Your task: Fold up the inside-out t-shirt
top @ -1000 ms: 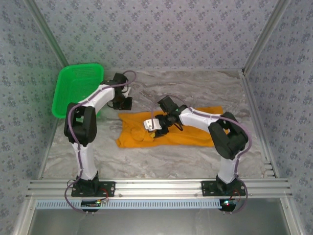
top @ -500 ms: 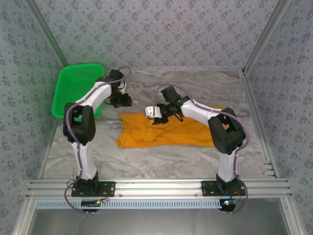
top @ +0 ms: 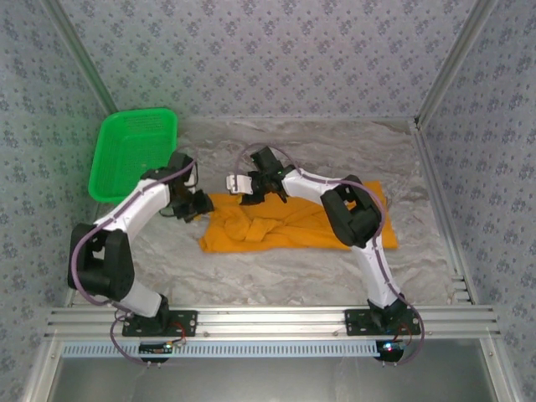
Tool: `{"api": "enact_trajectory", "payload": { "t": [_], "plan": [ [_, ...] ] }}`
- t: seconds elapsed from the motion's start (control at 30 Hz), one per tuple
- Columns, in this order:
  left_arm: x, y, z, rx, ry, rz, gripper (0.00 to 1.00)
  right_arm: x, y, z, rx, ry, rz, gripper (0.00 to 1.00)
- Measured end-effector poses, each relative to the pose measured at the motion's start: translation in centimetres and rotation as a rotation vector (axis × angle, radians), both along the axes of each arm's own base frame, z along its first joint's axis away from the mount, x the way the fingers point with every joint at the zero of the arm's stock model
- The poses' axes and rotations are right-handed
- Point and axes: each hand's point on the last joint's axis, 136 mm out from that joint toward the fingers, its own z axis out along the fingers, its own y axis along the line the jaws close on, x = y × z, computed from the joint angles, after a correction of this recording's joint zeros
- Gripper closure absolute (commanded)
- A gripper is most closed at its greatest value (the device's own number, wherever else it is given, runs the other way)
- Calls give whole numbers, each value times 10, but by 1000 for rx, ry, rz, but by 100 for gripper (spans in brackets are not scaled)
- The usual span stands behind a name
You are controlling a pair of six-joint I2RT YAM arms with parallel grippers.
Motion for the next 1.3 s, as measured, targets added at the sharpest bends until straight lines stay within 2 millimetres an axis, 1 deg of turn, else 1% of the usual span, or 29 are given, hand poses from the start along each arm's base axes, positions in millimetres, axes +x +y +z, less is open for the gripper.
{"api": "enact_trajectory", "payload": {
  "t": [0.03,0.07,0.13,0.17,0.23,0.27,0.37,0.43,0.47,0.53,0.6,0.63,0.73,0.77,0.8,0.9,0.97,1.03,1.1,1.17,1.23,1.3],
  "plan": [
    [-12,-3,-7,-5,25,-3,66,4,-1,-3,-2,3,-27,87],
    [-23,-8,-13,-9,46,-14,68,8,-1,-4,0,6,-56,89],
    [-39,-15,-23,-8,80,-39,70,19,0,-2,17,7,-115,90],
    [-46,-20,-30,-8,94,-55,73,26,2,0,30,14,-148,88],
    [-57,-25,-41,-4,118,-72,78,42,5,7,67,25,-215,76],
    [-63,-25,-49,5,135,-72,81,51,6,10,83,28,-244,72],
    [-74,-15,-73,55,181,-58,83,70,4,17,114,34,-317,71],
    [-72,-14,-74,52,178,-49,83,85,2,18,114,26,-379,69],
    [-73,-13,-75,53,181,-49,83,93,-1,17,111,21,-420,66],
    [-72,-13,-75,48,182,-44,83,104,-4,16,103,14,-475,66],
    [-72,-13,-74,39,183,-40,81,110,-7,15,95,14,-513,66],
    [-72,-13,-74,36,182,-41,78,111,-9,14,88,15,-530,66],
    [-70,-13,-68,36,157,-49,63,113,-15,12,76,27,-565,65],
    [-67,-11,-64,44,144,-41,60,113,-15,12,79,36,-567,61],
    [-65,-10,-59,49,130,-33,59,110,-14,12,81,48,-557,58],
    [-44,-8,-39,46,64,5,56,89,-7,15,95,119,-443,53],
    [-25,-5,-25,45,10,39,54,75,-2,23,109,148,-353,50],
    [-9,0,-16,50,-29,82,54,66,5,32,122,144,-276,50],
    [6,4,-14,60,-50,115,55,61,13,38,117,130,-215,49],
    [17,5,-24,69,-46,141,60,57,23,44,101,99,-153,49],
    [20,5,-39,81,-18,152,65,56,34,48,92,59,-105,49],
    [19,5,-51,90,8,160,76,53,43,45,80,38,-70,51]
  ]
}}
